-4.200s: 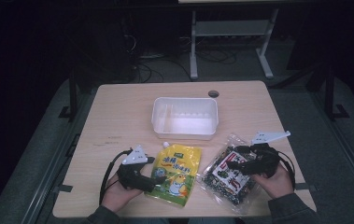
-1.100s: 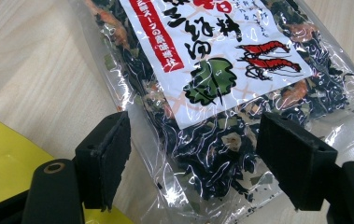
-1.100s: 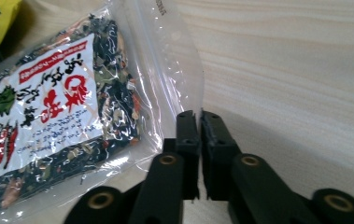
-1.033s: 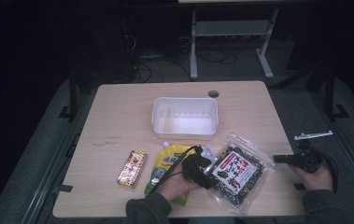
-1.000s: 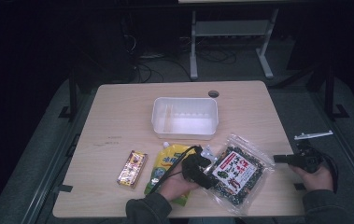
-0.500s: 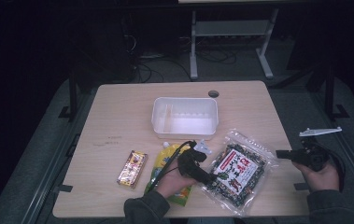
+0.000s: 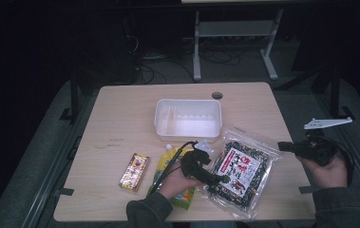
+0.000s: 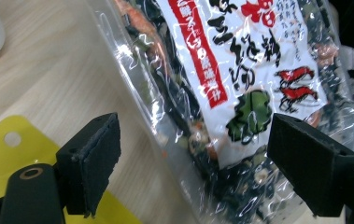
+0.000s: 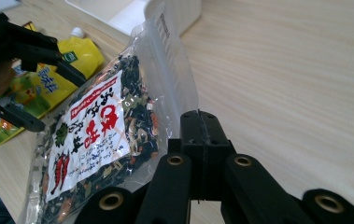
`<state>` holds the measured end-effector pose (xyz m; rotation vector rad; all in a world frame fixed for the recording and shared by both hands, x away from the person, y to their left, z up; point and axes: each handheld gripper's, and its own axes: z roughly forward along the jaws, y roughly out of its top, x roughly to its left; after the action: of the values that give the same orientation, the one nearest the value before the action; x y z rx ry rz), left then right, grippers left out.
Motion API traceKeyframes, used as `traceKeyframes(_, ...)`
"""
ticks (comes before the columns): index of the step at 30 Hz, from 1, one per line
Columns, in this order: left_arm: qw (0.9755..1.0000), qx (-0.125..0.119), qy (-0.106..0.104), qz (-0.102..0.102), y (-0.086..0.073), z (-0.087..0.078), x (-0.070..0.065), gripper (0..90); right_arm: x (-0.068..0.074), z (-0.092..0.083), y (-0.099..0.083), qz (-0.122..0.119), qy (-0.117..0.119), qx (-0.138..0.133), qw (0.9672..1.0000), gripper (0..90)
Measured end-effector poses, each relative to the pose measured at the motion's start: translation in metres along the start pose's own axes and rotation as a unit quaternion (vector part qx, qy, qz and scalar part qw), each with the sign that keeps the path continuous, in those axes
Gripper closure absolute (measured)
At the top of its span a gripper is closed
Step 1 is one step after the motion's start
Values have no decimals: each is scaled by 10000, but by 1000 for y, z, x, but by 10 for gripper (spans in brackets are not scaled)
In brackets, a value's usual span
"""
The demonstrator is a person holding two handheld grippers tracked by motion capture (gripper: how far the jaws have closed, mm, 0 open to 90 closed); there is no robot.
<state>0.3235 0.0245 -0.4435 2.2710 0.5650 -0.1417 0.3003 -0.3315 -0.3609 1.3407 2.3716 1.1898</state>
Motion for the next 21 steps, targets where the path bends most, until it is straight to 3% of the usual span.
traceKeyframes(2,9999,-25,-111,-46,2,-2,3,172,3,-4,6,-66,12,-55,10000,900)
traceKeyframes(5,9999,-61,-118,-49,3,-3,5,183,8,-9,14,-179,-2,-142,9997,900)
traceKeyframes(8,9994,75,-324,-84,4,0,7,212,13,-9,19,-284,-10,-129,9995,900)
traceKeyframes(13,9976,-30,-668,-198,4,1,11,332,20,-17,31,-449,-32,-121,9989,900)
traceKeyframes(15,9970,-95,-742,-195,4,0,13,425,21,-20,35,-453,51,-203,9988,900)
traceKeyframes(21,9944,-267,-993,-262,4,-3,16,571,23,-27,37,-447,189,-336,9983,900)
